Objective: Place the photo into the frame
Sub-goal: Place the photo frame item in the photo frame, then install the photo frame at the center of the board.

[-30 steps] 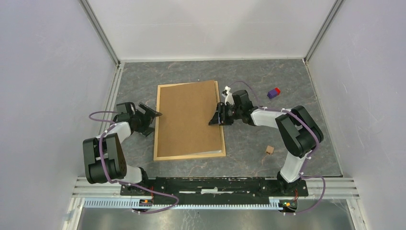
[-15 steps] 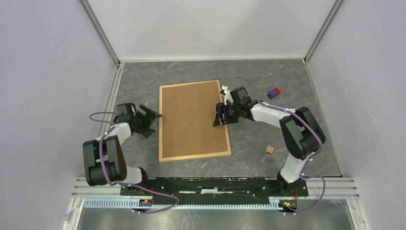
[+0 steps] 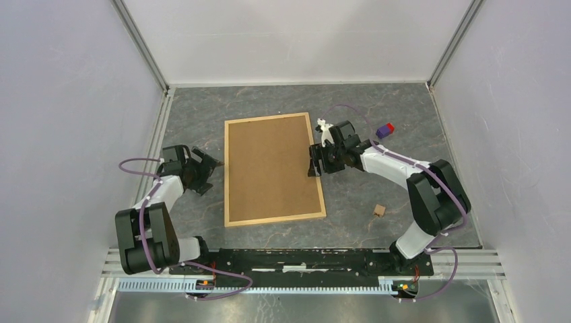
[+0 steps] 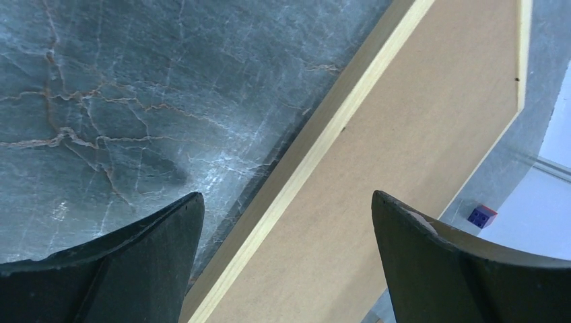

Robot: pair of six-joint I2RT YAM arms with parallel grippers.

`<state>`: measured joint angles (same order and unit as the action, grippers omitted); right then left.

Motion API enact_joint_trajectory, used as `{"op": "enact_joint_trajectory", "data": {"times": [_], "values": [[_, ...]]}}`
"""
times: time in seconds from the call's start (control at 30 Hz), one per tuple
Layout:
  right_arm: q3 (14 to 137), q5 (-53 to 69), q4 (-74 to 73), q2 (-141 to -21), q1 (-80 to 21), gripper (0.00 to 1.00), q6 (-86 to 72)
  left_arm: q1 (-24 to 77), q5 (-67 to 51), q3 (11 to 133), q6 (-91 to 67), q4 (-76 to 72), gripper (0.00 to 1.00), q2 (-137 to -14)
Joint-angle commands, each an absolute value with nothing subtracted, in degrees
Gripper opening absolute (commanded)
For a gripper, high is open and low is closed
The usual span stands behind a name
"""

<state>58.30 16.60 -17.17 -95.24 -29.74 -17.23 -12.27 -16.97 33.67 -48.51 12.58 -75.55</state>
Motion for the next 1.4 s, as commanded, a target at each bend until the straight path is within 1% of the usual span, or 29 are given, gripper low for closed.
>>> {"op": "enact_joint_trajectory", "data": {"times": [0.0, 0.13, 0.33, 0.5, 0.67, 0.87, 1.03, 1.1, 1.2, 1.37], "values": [[53.9, 19.2, -12.4, -90.7, -29.7, 0.73, -18.5, -11.6, -14.2, 34.2, -47.5, 13.1, 1.00, -72.8], [48.9, 20.2, -10.1, -88.5, -29.9, 0.71, -19.4, -11.1, -15.0, 33.7, -48.1, 12.6, 1.00, -74.2], [44.7, 24.5, -6.0, -87.9, -29.9, 0.61, -21.3, -9.4, -14.7, 34.7, -47.1, 14.8, 1.00, -75.0], [42.0, 24.2, -4.0, -87.3, -29.9, 0.62, -22.2, -8.5, -14.6, 33.3, -47.2, 15.7, 1.00, -72.8], [40.2, 25.4, -2.1, -88.0, -29.9, 0.62, -23.6, -8.2, -15.4, 32.5, -46.0, 15.6, 1.00, -74.5], [41.7, 20.6, -6.9, -82.5, -29.9, 0.62, -22.6, -8.2, -16.1, 32.3, -45.8, 14.8, 1.00, -75.2], [40.5, 23.7, -4.4, -80.4, -30.4, 0.62, -25.1, -8.1, -16.7, 31.9, -46.1, 13.9, 1.00, -75.5], [39.2, 25.9, -1.0, -81.8, -30.8, 0.60, -27.1, -8.1, -16.9, 31.7, -46.4, 13.5, 1.00, -75.7], [37.6, 27.5, 2.7, -83.8, -31.0, 0.54, -28.9, -8.1, -17.4, 31.6, -46.5, 13.1, 1.00, -76.1], [37.1, 26.9, 4.2, -85.1, -31.0, 0.52, -29.0, -8.2, -18.0, 31.5, -46.9, 12.6, 1.00, -76.5]]}}
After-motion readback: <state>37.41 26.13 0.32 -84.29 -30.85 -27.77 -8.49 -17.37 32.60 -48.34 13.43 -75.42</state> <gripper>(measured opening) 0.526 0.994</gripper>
